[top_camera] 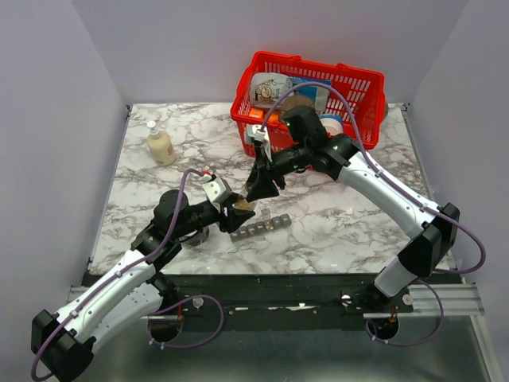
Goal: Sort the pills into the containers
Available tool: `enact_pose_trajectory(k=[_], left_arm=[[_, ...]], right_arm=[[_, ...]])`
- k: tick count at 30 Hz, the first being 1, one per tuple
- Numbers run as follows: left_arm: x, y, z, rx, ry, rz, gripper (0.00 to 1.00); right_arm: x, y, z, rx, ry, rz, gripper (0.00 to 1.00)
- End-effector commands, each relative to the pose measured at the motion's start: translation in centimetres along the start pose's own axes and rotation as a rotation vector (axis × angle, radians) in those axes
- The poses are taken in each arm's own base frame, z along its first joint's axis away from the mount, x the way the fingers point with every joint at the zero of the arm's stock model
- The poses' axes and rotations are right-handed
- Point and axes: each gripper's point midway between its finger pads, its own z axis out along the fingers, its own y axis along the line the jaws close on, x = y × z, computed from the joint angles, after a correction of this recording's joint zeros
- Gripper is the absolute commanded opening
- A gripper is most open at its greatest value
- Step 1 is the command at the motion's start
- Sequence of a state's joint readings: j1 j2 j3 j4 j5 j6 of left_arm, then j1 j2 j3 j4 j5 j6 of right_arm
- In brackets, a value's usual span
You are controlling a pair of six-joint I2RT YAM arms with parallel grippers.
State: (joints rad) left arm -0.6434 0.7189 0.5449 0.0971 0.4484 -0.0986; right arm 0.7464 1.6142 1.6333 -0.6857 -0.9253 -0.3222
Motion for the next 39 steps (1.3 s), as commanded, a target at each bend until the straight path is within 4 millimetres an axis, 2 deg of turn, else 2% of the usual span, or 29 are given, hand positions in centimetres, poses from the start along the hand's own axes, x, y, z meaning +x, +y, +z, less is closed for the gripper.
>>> enact_pose_trajectory(k=[1,3,8,10,11,14,15,17,18,19,20,23,26,27,28,30,31,33,37,39], left_arm=[[-4.4,1.9,-0.3,-0.122,-0.092,0.035,0.0],[-5.1,3.5,-0.6,-0.213,-0.113,0.021,0.0],[-7.2,4.9,-0.3,-0.284,-0.193,0.011,0.0],[-7.8,5.0,-0.1,-0.286,-0.213,0.009,0.0],[-7.5,5.1,0.3,-0.284,-0.201,0.006,0.0],[-6.7,4.9,0.6,-0.263,-0.174,0.008,0.0],[-6.5,4.8,0.6,-0.255,-0.167,0.012,0.0],[-5.2,4.0,0.7,-0.209,-0.125,0.014,0.0],[-4.9,3.7,0.6,-0.195,-0.114,0.014,0.0],[-4.3,3.1,0.6,-0.16,-0.094,0.008,0.0],[-3.9,2.6,0.4,-0.14,-0.087,0.01,0.0],[-3.3,1.2,-0.1,-0.065,-0.068,0.002,0.0],[-3.1,-0.5,-0.6,0.027,-0.058,0.003,0.0],[-3.2,-1.0,-0.7,0.049,-0.056,0.001,0.0],[-3.0,-1.5,-0.9,0.077,-0.046,0.0,0.0],[-3.2,-2.7,-1.2,0.149,-0.043,0.008,0.0],[-3.1,-3.1,-1.3,0.176,-0.033,0.006,0.0],[-3.2,-4.6,-1.5,0.263,-0.026,0.013,0.0],[-3.2,-6.2,-1.8,0.382,0.003,0.019,0.0],[-3.3,-6.4,-1.6,0.41,0.012,0.015,0.0]], right_arm=[[1.3,-1.9,0.8,0.152,0.04,0.096,0.16],[2.8,-3.3,1.0,0.254,0.054,0.203,0.16],[2.8,-2.9,2.8,0.212,0.01,0.369,0.17],[2.8,-3.0,3.2,0.22,0.013,0.388,0.23],[3.1,-3.2,3.4,0.22,0.022,0.396,0.28],[2.0,-2.8,3.0,0.2,0.012,0.357,0.48],[1.5,-2.4,2.8,0.18,0.005,0.325,0.61],[0.0,-1.7,2.0,0.151,-0.022,0.273,0.76],[-1.0,-0.7,1.4,0.105,-0.043,0.233,0.9],[-1.3,-0.4,0.8,0.084,-0.047,0.197,0.95],[-2.5,0.0,0.1,0.083,-0.066,0.157,0.98],[-4.1,1.6,-1.6,0.036,-0.087,0.041,1.0],[-4.4,3.2,-2.8,-0.004,-0.077,-0.092,1.0],[-4.9,3.7,-3.3,-0.022,-0.081,-0.216,1.0],[-4.2,5.3,-3.8,-0.085,-0.064,-0.235,1.0],[-4.5,6.2,-4.4,-0.116,-0.073,-0.375,1.0],[-3.6,7.1,-4.7,-0.156,-0.056,-0.382,1.0],[-3.3,7.4,-4.8,-0.174,-0.053,-0.45,1.0],[-2.4,8.2,-4.8,-0.238,-0.027,-0.44,0.98],[-1.9,8.2,-4.3,-0.274,-0.02,-0.418,0.94]])
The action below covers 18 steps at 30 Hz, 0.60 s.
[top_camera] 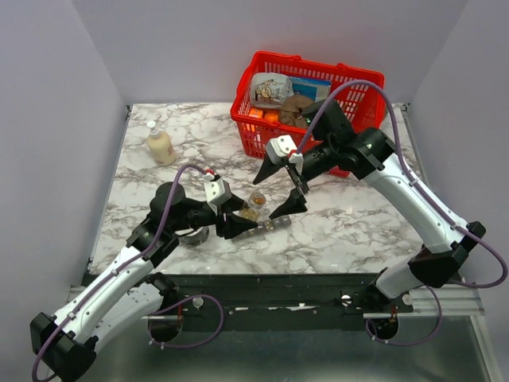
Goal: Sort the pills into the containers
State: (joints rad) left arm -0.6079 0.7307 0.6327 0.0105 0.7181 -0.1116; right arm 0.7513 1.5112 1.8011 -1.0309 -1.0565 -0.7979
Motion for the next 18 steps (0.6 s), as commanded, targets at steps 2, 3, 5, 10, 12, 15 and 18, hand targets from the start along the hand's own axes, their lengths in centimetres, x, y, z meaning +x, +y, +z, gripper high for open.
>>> enact_pose_trajectory(k=[2,3,5,10,12,15,18], left_arm=[[-1.1,-3.2,0.0,0.219,0.019,0.018,0.0],[-1.1,-3.3,0.1,0.23,0.024,0.013,0.0],[-1.0,-3.4,0.1,0.25,0.03,0.008,0.0],[-0.9,-3.3,0.3,0.255,0.041,0.0,0.0],[-0.9,-3.0,0.4,0.24,0.044,0.0,0.0],[-1.3,-1.9,0.5,0.17,0.036,0.007,0.0],[-2.3,-1.3,0.4,0.112,0.004,0.015,0.0]], right_arm=[[1.5,2.5,1.0,-0.163,0.007,0.034,0.89],[2.0,2.5,1.2,-0.173,0.017,0.038,0.84],[2.4,2.7,1.5,-0.179,0.038,0.048,0.8],[3.0,2.9,2.0,-0.183,0.06,0.059,0.64],[3.1,2.9,2.2,-0.186,0.063,0.071,0.51],[3.4,2.9,2.4,-0.183,0.078,0.102,0.41],[4.1,2.5,2.8,-0.157,0.1,0.113,0.38]])
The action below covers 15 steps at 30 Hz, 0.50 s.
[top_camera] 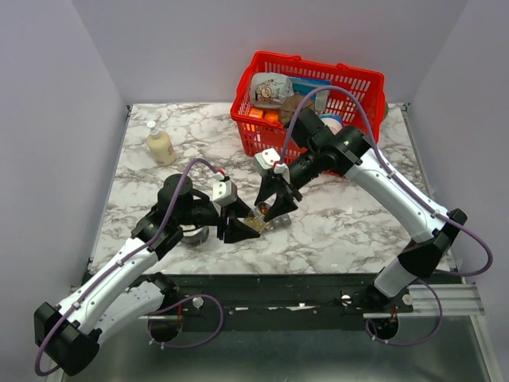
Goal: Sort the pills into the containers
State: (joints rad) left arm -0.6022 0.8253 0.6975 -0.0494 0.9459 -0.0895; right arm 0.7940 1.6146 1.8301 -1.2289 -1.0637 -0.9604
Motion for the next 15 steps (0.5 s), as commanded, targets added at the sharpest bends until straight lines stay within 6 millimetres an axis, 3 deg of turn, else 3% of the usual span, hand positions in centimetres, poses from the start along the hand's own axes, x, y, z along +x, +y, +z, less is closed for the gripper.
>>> enact_pose_trajectory(k=[1,10,15], left_arm=[[-3.5,1.7,-0.8,-0.139,-0.086,0.075,0.0],[-9.0,1.4,-2.1,-0.218,-0.337,0.147,0.0],[-10.2,3.1,-3.2,-0.343,-0.408,0.179,0.0]], right_arm=[[0.7,0.6,0.8,-0.01,0.019,0.056,0.38],[2.3,-0.8,2.0,0.06,0.019,0.171,0.43],[2.9,-1.9,2.5,0.131,0.016,0.325,0.36]])
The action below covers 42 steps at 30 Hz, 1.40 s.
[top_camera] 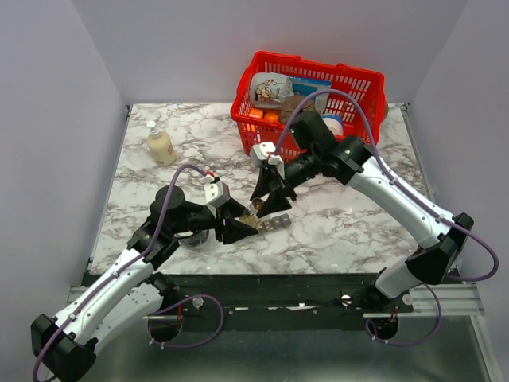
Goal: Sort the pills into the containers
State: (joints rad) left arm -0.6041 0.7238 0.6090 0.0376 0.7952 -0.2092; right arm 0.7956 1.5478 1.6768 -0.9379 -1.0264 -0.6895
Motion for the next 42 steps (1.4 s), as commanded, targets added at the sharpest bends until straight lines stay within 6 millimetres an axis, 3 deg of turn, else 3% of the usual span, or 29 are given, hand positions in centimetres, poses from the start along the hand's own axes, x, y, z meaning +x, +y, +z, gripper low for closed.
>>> enact_pose_trajectory(k=[1,4,10,11,15,18,19,21,22,25,29,33,36,42], left_arm=[[-10.4,2.3,-1.4,-0.215,-0.353,0.207,0.0],[-10.7,3.9,-1.9,-0.308,-0.353,0.237,0.0],[-11.5,6.6,-2.5,-0.447,-0.325,0.302,0.0],[-11.7,6.9,-2.5,-0.464,-0.32,0.314,0.0],[-11.5,8.3,-2.5,-0.519,-0.282,0.345,0.0],[-10.6,8.4,-2.2,-0.502,-0.245,0.367,0.0],[-9.9,8.3,-2.0,-0.484,-0.221,0.359,0.0],[-8.5,7.7,-1.4,-0.429,-0.178,0.354,0.0],[-7.6,7.4,-1.2,-0.404,-0.153,0.341,0.0],[-5.3,6.5,-0.9,-0.335,-0.101,0.301,0.0],[-4.1,5.3,-1.1,-0.286,-0.082,0.275,0.0],[-3.6,4.0,-1.0,-0.219,-0.063,0.259,0.0],[-3.2,2.4,-0.7,-0.127,-0.048,0.25,0.0],[-2.6,-1.7,-0.4,0.119,-0.001,0.22,0.0]], right_arm=[[2.8,-1.1,1.9,0.071,0.063,0.248,0.34],[3.3,-1.3,2.5,0.081,0.057,0.362,0.25],[6.0,-3.5,3.4,0.216,0.101,0.564,0.2],[7.3,-4.0,3.5,0.256,0.122,0.613,0.2],[8.4,-4.5,4.2,0.297,0.118,0.733,0.19],[7.8,-4.5,4.4,0.273,0.101,0.737,0.24],[7.2,-4.4,4.4,0.257,0.085,0.718,0.39],[5.1,-4.0,3.9,0.206,0.039,0.663,0.53],[3.6,-4.1,3.4,0.193,0.01,0.606,0.71],[0.8,-3.9,1.8,0.167,-0.046,0.501,0.91],[-1.9,-3.6,0.1,0.164,-0.087,0.403,0.95],[-3.2,-2.2,-0.9,0.124,-0.09,0.29,1.0],[-3.6,-0.9,-1.9,0.096,-0.061,0.138,1.0],[-2.3,2.9,-2.9,-0.035,-0.032,-0.282,1.0]])
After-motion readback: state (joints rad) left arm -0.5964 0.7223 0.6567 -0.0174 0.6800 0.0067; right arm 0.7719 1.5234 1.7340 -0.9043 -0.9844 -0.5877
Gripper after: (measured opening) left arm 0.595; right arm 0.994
